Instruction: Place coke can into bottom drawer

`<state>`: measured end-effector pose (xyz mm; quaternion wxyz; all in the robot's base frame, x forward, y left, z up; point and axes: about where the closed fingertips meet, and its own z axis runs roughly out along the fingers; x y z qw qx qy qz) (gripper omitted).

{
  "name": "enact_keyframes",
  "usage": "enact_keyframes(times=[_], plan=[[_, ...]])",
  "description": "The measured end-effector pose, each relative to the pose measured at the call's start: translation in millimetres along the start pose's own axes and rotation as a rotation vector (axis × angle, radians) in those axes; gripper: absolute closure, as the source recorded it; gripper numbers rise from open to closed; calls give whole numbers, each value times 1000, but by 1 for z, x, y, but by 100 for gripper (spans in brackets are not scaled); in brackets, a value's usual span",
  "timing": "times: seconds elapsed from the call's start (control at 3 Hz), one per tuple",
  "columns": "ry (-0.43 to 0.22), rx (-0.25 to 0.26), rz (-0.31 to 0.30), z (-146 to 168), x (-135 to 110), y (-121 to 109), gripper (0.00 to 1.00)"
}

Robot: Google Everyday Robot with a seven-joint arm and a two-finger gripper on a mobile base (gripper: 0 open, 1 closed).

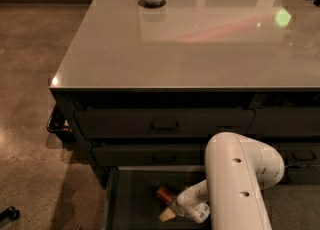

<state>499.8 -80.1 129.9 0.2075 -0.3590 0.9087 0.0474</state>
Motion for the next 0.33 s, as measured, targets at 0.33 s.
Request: enact_keyframes(times=[0.33], plan=[[0, 0, 0, 0, 0, 0, 0]])
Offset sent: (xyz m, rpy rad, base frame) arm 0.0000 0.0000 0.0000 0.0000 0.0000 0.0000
